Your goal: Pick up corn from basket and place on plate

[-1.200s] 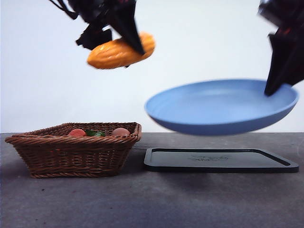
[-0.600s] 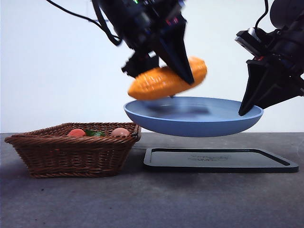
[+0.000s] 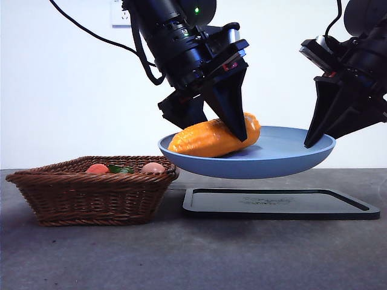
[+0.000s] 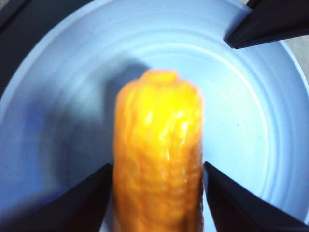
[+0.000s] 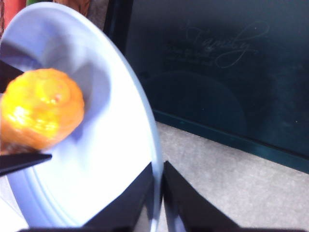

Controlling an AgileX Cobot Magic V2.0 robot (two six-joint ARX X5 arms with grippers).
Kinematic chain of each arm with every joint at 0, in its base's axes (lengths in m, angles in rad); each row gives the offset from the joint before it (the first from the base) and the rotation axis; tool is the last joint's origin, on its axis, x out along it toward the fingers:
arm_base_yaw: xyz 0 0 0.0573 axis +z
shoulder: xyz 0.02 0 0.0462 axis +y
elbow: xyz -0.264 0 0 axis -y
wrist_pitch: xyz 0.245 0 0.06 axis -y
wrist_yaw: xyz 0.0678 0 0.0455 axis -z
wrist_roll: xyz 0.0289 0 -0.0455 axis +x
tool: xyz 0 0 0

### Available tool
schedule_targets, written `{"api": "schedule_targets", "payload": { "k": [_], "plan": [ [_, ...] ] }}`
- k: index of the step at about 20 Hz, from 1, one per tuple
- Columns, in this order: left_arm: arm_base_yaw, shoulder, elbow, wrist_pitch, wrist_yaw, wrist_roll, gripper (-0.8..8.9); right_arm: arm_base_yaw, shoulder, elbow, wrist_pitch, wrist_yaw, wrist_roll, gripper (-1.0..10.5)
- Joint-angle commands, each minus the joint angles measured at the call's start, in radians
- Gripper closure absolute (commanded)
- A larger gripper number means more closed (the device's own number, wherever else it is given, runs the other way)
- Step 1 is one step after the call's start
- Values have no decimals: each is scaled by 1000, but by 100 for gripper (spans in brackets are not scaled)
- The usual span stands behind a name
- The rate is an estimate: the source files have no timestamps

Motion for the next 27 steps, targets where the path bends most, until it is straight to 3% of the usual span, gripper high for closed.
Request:
{"api": "schedule_targets", "payload": {
  "k": [1, 9, 17, 27],
  "plan": [
    [-12, 27, 15, 1, -4, 1, 455, 4, 14, 21, 10, -13, 8, 945],
    [-11, -37, 26, -20, -5, -6, 431, 4, 14, 21, 1, -13, 10, 945],
    [0, -100, 165, -137, -5, -2, 432, 2, 21, 21, 6, -9, 15, 945],
    [54, -102, 455, -364, -3, 5, 432, -157, 128, 89, 63, -11, 20, 945]
  ]
}}
